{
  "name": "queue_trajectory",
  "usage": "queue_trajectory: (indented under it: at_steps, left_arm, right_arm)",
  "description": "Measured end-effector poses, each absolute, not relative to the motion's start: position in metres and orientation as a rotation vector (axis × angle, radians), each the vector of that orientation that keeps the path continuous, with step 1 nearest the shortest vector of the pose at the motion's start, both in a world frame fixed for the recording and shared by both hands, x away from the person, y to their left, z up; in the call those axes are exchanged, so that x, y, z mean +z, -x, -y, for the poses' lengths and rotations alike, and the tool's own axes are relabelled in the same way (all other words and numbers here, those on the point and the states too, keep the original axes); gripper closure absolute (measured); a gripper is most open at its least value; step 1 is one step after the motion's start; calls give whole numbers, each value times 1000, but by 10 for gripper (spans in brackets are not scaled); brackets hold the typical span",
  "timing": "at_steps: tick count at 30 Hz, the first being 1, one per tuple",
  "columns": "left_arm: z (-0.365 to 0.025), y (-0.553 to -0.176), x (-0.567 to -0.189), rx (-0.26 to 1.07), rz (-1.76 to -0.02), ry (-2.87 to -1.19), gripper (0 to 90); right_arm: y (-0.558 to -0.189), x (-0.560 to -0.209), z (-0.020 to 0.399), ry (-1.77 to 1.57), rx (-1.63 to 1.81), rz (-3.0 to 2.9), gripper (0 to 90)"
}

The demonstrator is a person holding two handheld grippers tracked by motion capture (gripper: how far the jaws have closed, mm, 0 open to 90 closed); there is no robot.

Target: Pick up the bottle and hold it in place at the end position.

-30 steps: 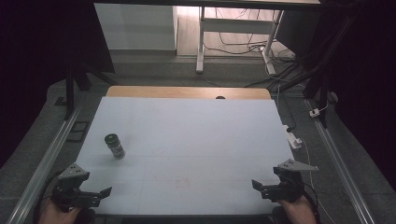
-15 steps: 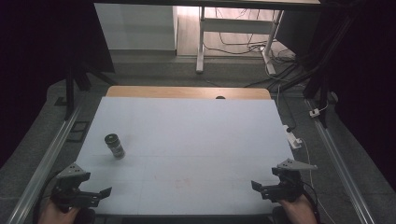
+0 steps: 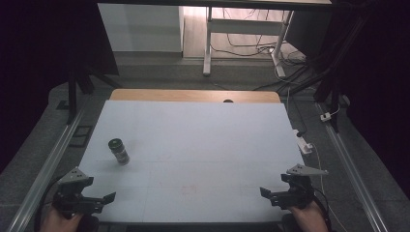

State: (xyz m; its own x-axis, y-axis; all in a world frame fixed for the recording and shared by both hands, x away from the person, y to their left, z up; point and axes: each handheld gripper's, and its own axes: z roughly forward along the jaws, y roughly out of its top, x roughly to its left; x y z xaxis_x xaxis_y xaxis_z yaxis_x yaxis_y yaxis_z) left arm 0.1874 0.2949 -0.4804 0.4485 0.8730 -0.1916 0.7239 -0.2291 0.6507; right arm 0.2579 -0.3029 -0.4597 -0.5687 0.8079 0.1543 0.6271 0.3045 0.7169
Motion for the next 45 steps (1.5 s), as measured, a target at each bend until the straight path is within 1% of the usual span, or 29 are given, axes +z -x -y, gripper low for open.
queue_trajectory:
  at_steps: [25, 37, 45]
  left_arm:
    - [-293, -203, -480, 305, -1278, -1990, 0]
    - [-290, -221, -486, 288, -1212, -1988, 0]
    - [-291, -234, -490, 307, -1224, -1949, 0]
  right_arm:
    - [-260, -461, 300, -1301, 1086, -2387, 0]
    - [-261, -462, 299, -1297, 1076, -2407, 0]
    - [-261, -462, 298, -1301, 1070, -2413, 0]
